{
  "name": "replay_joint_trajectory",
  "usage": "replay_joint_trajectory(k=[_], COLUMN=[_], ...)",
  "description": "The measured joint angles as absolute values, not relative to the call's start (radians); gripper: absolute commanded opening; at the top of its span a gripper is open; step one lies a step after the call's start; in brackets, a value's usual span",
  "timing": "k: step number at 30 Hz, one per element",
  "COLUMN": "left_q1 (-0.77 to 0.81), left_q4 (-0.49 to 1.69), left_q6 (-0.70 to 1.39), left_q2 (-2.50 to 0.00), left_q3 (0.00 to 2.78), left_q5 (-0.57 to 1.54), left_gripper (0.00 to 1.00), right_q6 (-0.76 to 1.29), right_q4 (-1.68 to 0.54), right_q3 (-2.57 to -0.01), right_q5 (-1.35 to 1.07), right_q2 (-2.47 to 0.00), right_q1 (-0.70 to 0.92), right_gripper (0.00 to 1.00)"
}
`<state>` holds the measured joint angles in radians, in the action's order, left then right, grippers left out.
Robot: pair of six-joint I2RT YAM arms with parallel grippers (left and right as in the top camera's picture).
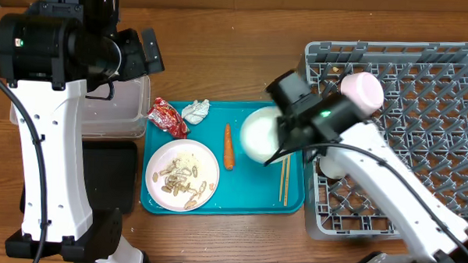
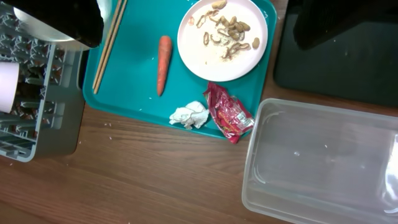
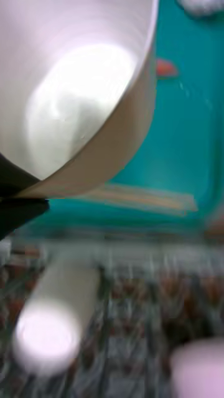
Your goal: Sort waste into correct bins and load items into the dishwasher
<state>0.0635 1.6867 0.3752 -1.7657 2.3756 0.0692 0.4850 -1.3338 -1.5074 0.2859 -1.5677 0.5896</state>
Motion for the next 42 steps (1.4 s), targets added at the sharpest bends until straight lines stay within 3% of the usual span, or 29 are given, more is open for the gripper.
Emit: replay_joint_trajectory(k=[6, 12, 20, 28, 42], left_q1=[0.064, 0.064, 0.064, 0.064, 0.064], left_q4=[1.687, 1.687, 1.687, 1.687, 1.687], left_q6=[0.375, 0.375, 0.375, 0.375, 0.375], left_q2=[-1.766, -1.766, -1.766, -1.765, -1.766], left_q3=[2.376, 2.376, 2.376, 2.376, 2.376], left_q5=[0.072, 0.072, 0.072, 0.072, 0.072], left_gripper=[1.00, 1.00, 1.00, 1.00, 1.00], right_q6=[0.736, 0.825, 0.793, 0.614, 0.527], right_q4=[-1.487, -1.404, -1.236, -1.047, -1.045], right_q3=[-1.571, -1.560, -1.512, -1.505, -1.505], right_q5=[0.801, 1.070, 1.187, 1.243, 1.253], right_q2=[-1.503, -1.512, -1.653, -1.815, -1.970], right_q1=[0.444, 0.241, 0.039, 0.028, 0.028], right_gripper=[0.04, 0.04, 0.04, 0.09, 0.06])
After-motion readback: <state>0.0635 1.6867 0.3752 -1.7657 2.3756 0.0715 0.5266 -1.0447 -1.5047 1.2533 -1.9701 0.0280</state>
